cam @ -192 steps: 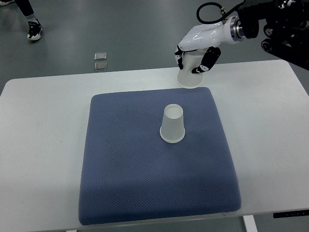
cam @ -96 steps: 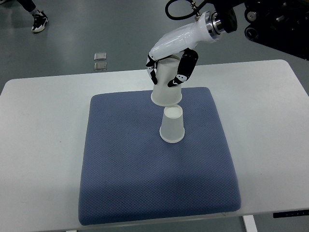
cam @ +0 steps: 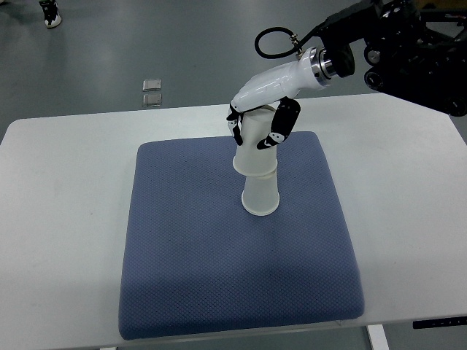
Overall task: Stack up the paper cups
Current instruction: 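Lower the held cup onto the upside-down cup on the pad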
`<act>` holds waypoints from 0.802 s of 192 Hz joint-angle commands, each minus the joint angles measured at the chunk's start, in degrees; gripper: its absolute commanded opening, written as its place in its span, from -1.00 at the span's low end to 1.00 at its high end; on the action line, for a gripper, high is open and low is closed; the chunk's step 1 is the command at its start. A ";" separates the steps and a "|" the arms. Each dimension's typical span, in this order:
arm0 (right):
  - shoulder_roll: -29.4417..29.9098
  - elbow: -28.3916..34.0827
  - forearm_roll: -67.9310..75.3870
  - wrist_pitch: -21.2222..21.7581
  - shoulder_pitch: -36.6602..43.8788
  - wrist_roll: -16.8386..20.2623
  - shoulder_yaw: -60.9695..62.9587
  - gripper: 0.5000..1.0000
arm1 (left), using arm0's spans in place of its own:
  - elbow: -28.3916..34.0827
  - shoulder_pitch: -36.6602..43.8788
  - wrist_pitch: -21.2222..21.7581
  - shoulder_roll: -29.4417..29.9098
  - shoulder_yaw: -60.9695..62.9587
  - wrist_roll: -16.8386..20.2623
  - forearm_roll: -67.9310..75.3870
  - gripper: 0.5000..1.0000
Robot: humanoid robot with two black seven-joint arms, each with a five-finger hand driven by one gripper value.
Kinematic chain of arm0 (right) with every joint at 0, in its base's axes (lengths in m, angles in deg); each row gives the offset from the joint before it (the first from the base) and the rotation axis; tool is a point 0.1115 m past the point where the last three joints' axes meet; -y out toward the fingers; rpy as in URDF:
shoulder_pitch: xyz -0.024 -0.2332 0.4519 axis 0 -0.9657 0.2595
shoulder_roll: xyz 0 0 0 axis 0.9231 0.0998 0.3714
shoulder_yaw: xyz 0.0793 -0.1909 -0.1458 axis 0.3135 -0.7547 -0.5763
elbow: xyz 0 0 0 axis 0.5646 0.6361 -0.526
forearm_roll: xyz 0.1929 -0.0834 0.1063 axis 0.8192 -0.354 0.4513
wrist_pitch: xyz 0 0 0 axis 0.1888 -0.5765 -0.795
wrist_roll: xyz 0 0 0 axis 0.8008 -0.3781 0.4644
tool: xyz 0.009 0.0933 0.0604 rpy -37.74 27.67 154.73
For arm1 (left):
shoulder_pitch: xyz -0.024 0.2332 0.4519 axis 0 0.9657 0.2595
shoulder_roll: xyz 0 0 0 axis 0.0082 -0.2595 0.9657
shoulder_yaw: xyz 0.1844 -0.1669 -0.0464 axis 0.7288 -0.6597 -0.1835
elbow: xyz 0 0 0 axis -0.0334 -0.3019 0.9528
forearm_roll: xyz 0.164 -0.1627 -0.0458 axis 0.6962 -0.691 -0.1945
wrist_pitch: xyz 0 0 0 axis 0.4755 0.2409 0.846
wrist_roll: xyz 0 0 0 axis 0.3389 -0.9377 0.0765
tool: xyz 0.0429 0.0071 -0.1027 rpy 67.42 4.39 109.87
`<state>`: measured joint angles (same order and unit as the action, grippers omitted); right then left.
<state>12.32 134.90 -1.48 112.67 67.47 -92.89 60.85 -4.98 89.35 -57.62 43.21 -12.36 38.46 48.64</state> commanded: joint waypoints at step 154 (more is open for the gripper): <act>-0.38 -1.14 -1.89 -5.40 -5.80 0.26 -0.44 -1.00 | 0.00 0.00 0.00 0.00 0.00 0.00 0.00 1.00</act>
<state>11.88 133.97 -2.07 108.83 62.69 -92.63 60.52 -4.98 89.35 -57.62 43.21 -12.36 38.46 48.64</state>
